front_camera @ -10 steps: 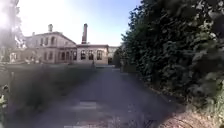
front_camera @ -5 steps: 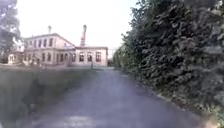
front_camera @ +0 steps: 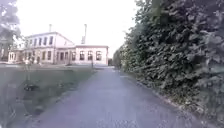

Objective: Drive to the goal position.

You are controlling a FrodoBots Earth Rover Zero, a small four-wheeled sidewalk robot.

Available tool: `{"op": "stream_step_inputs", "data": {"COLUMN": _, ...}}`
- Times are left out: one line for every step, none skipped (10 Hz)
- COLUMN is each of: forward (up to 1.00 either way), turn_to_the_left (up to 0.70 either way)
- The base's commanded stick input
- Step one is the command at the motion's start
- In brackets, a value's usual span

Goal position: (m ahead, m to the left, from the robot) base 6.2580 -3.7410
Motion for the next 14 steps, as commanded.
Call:
{"op": "stream_step_inputs", "data": {"forward": 0.70, "turn_to_the_left": 0.00}}
{"op": "stream_step_inputs", "data": {"forward": 0.70, "turn_to_the_left": 0.00}}
{"op": "stream_step_inputs", "data": {"forward": 0.70, "turn_to_the_left": 0.00}}
{"op": "stream_step_inputs", "data": {"forward": 0.70, "turn_to_the_left": 0.00}}
{"op": "stream_step_inputs", "data": {"forward": 0.70, "turn_to_the_left": 0.00}}
{"op": "stream_step_inputs", "data": {"forward": 0.70, "turn_to_the_left": 0.00}}
{"op": "stream_step_inputs", "data": {"forward": 0.70, "turn_to_the_left": 0.00}}
{"op": "stream_step_inputs", "data": {"forward": 0.70, "turn_to_the_left": 0.00}}
{"op": "stream_step_inputs", "data": {"forward": 0.70, "turn_to_the_left": 0.00}}
{"op": "stream_step_inputs", "data": {"forward": 0.70, "turn_to_the_left": 0.00}}
{"op": "stream_step_inputs", "data": {"forward": 0.70, "turn_to_the_left": 0.00}}
{"op": "stream_step_inputs", "data": {"forward": 0.70, "turn_to_the_left": 0.00}}
{"op": "stream_step_inputs", "data": {"forward": 0.70, "turn_to_the_left": 0.00}}
{"op": "stream_step_inputs", "data": {"forward": 0.70, "turn_to_the_left": 0.00}}
